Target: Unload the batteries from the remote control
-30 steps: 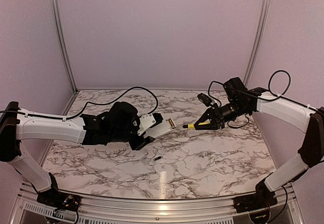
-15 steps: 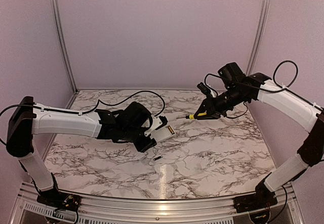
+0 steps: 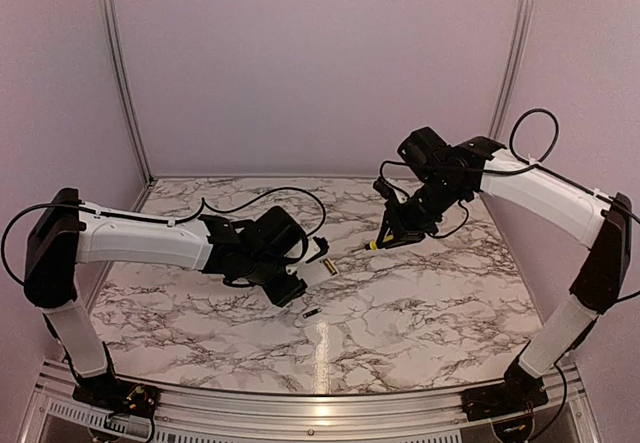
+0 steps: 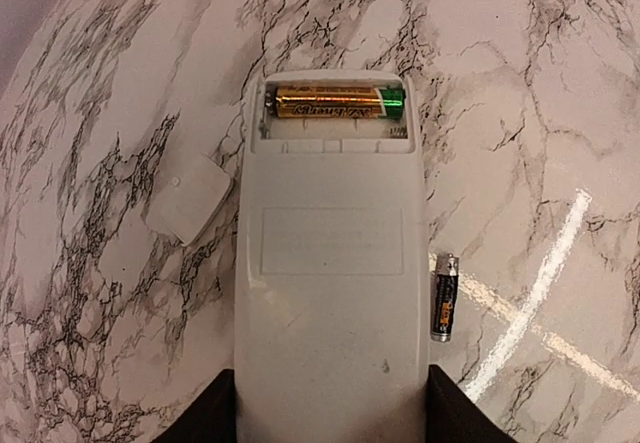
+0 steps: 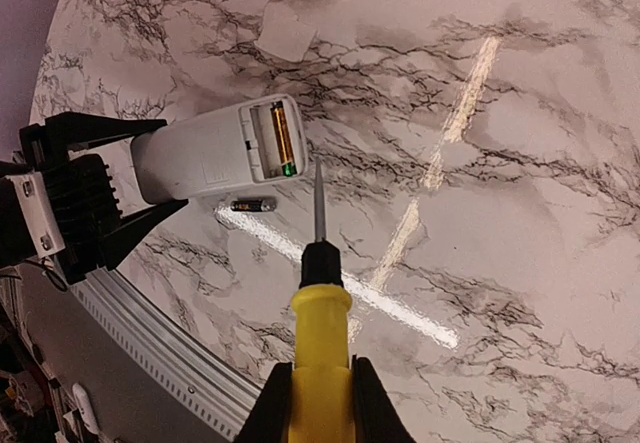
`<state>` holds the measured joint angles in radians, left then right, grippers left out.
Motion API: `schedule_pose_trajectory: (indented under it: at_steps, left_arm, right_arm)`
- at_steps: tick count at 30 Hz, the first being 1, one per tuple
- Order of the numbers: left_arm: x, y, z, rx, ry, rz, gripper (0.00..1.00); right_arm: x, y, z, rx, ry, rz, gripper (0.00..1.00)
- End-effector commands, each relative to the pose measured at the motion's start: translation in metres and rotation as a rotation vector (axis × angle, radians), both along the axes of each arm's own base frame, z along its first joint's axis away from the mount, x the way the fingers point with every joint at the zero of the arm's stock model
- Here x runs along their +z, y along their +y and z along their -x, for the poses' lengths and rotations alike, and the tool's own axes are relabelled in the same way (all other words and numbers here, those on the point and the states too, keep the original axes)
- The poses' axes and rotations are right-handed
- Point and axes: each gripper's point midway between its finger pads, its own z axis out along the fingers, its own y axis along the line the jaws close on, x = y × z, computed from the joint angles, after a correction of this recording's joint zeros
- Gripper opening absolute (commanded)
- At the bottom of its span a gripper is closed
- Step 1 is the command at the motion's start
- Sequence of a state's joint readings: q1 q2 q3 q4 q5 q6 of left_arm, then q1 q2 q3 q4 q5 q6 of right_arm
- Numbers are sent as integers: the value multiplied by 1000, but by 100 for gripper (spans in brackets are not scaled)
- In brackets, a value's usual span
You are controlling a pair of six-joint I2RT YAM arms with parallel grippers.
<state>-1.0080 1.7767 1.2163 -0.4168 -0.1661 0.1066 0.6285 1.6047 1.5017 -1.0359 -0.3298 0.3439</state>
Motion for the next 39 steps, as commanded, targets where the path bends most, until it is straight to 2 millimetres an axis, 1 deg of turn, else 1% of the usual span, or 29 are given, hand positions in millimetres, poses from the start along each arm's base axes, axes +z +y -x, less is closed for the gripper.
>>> schedule_pose_trajectory:
  at_steps: [1, 9, 15, 22, 39]
  left_arm:
    - [-1, -5, -3, 22, 11, -5, 0]
    - [-3, -7, -3, 18, 19, -5, 0]
    - [-4, -8, -2, 14, 21, -6, 0]
    - [-5, -9, -2, 11, 25, -5, 0]
    - [-3, -9, 0, 3, 27, 1, 0]
  right_arm:
    - [5, 10, 3, 24, -17, 33, 0]
    - [-6, 35, 8, 75, -7, 45, 0]
    - [-15, 47, 4, 91, -4, 58, 0]
    - [-21, 51, 0, 92, 1, 64, 0]
    - [-29, 50, -8, 71, -9, 92, 0]
